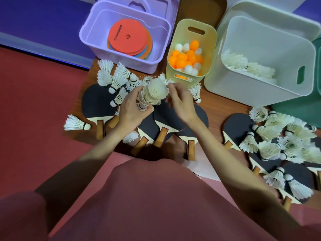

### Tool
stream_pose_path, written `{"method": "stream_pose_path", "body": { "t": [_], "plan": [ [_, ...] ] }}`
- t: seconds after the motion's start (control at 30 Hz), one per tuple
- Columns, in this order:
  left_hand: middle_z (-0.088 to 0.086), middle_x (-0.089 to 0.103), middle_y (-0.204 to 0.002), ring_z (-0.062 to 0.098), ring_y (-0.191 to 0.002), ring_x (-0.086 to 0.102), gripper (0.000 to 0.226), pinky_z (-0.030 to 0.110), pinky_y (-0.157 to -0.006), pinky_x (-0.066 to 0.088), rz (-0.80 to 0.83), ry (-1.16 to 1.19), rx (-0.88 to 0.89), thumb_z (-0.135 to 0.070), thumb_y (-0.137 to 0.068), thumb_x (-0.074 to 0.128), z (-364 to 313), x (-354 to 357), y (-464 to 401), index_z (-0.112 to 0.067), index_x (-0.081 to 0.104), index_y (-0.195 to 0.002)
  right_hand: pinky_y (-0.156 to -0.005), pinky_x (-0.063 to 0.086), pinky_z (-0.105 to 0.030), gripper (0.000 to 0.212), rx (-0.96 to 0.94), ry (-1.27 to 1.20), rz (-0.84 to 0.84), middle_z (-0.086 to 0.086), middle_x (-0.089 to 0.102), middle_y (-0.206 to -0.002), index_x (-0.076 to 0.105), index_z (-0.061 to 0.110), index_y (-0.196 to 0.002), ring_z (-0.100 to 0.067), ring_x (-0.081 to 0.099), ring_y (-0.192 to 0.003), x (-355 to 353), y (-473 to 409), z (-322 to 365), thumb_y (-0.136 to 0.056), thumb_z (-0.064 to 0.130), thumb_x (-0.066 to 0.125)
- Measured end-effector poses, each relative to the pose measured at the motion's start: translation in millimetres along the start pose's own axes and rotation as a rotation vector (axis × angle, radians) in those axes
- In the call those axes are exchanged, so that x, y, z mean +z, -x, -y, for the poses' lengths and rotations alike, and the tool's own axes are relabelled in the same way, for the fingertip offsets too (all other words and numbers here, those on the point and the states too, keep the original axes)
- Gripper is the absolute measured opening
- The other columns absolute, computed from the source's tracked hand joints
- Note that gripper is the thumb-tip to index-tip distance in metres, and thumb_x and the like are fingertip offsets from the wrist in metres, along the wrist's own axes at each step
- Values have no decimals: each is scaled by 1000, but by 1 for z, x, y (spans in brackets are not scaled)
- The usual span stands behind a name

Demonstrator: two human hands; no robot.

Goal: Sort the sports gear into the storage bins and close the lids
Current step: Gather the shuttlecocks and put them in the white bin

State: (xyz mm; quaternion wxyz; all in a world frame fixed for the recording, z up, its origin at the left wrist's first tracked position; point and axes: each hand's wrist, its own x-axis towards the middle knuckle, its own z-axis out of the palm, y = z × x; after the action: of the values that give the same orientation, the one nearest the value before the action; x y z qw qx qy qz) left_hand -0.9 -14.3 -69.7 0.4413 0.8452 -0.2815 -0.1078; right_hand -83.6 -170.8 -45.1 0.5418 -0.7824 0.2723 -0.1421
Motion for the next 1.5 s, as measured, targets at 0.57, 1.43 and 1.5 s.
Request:
{"method": "stream_pose_path", "body": {
  "t": [0.57, 1.43, 1.5],
  "plan": [
    [-2, 63, -117, 16, -108, 58, 58, 33, -89, 48, 16, 33, -18, -19, -74, 76, -7, 9, -22, -16, 53, -127, -63, 49, -37, 15, -11, 663, 111, -14, 67, -85, 63, 4, -81, -33, 61, -77, 0, -56, -70, -88, 15, 57],
    [3, 64, -119, 23, -106, 60, 57, 39, -86, 50, 208, -44, 402, -20, -72, 76, -144, 119, -83, -13, 56, -126, -56, 43, -33, 9, -312, 263, -543, -6, 60, -74, 62, 2, -87, -15, 51, -62, -196, 18, -18, -92, 8, 56],
    [3, 65, -116, 22, -105, 60, 57, 35, -84, 49, 218, -65, 405, -21, -73, 75, -159, 129, -98, -13, 57, -126, -58, 44, -34, 10, -281, 226, -558, -5, 61, -77, 62, 3, -89, -14, 51, -64, -214, 5, -20, -93, 9, 55]
  ]
}}
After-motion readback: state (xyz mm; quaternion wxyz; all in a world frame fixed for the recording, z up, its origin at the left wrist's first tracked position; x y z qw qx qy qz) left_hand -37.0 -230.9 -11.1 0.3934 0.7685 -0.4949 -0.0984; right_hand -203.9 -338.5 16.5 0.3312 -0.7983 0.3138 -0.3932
